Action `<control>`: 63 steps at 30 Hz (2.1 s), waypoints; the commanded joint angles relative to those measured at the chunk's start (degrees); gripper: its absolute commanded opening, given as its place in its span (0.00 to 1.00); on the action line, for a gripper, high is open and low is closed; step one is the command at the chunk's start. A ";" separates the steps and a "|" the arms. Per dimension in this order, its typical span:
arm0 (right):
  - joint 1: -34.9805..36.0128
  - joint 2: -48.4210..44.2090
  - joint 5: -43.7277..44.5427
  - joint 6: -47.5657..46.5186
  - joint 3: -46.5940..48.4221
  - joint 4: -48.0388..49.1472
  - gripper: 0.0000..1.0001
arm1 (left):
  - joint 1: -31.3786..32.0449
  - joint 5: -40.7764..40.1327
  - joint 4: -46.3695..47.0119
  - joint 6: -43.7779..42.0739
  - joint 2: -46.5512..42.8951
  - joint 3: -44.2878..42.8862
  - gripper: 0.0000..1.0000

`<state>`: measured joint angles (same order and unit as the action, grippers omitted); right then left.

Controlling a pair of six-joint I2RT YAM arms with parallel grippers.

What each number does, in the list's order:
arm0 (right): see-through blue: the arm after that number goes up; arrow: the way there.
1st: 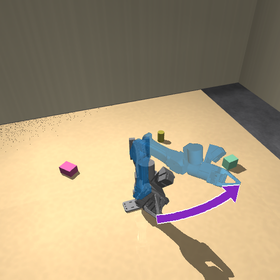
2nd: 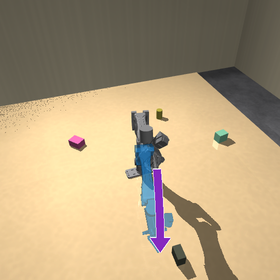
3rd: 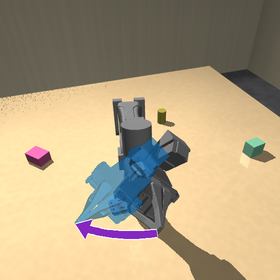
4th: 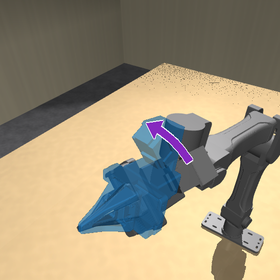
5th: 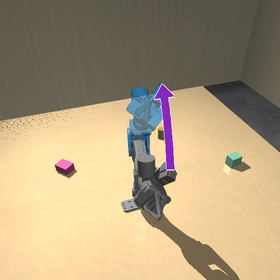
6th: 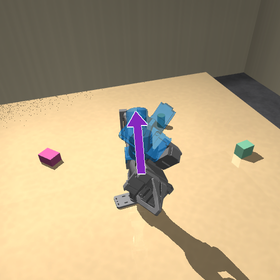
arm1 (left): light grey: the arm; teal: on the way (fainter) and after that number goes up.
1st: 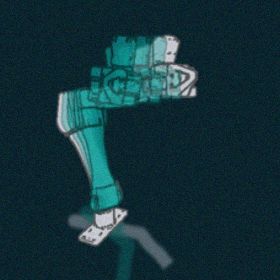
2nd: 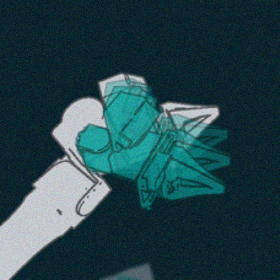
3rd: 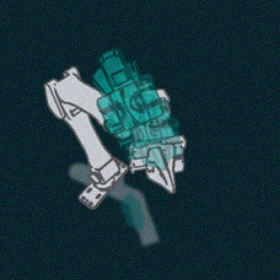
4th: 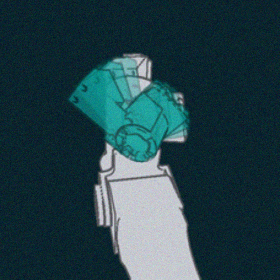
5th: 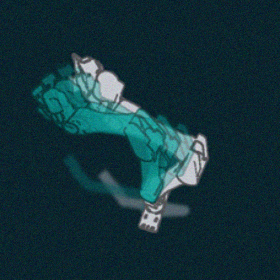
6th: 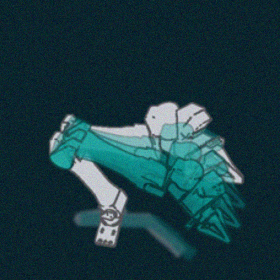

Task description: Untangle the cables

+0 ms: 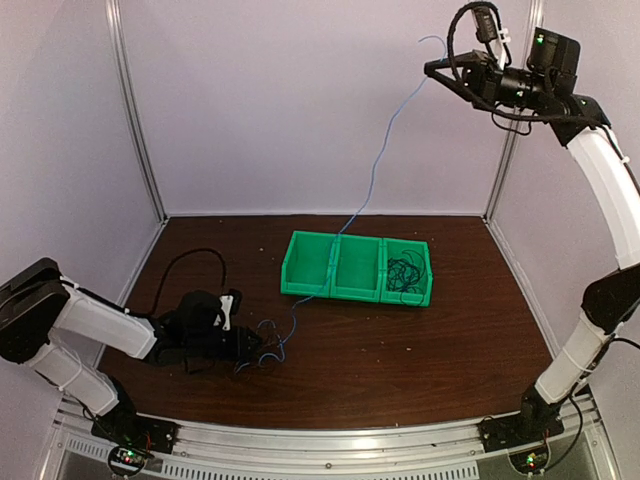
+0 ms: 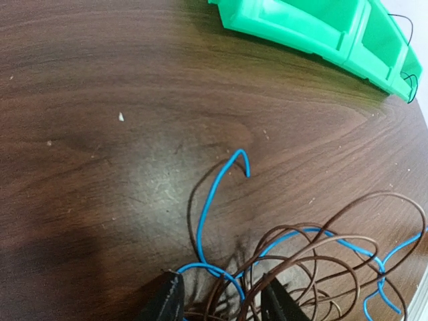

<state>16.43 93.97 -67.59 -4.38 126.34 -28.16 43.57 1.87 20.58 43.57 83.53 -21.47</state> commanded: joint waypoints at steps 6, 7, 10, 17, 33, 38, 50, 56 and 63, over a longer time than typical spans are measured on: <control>-13.73 -1.45 -8.24 24.35 3.56 26.93 0.00 | -0.07 -8.67 -14.34 1.44 -2.32 1.07 0.44; -15.40 -1.64 -8.42 27.19 3.51 30.86 0.00 | -0.14 -9.82 -16.33 1.57 -3.03 0.88 0.47; -22.18 -2.14 -9.16 40.33 0.54 47.49 0.00 | -1.14 -11.71 -19.78 3.07 -3.76 0.81 0.53; -25.21 -3.86 -8.28 52.38 -9.76 62.35 0.00 | -1.70 -9.75 -17.91 1.47 -3.96 0.26 0.54; -17.47 -5.86 -1.40 14.97 -23.59 26.34 0.00 | -1.32 -13.05 -25.07 -4.17 -11.60 -6.60 0.77; -11.59 -2.96 2.79 7.47 -22.34 18.16 0.00 | -1.34 -15.55 -27.22 -5.16 -12.84 -9.16 0.82; -6.08 2.68 8.44 2.84 -16.02 13.87 0.00 | -1.30 -19.34 -29.01 -5.19 -14.64 -9.11 0.83; -3.37 4.39 10.19 1.88 -11.62 11.68 0.00 | -1.30 -19.53 -28.48 -5.84 -14.70 -8.96 0.83; -0.29 5.01 13.01 -1.74 -11.73 9.09 0.00 | -1.34 -19.84 -28.01 -6.17 -15.49 -8.16 0.83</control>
<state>14.81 98.06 -57.39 -3.53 113.97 -16.95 42.37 -16.78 -8.69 38.50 69.43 -30.00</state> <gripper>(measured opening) 0.006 0.834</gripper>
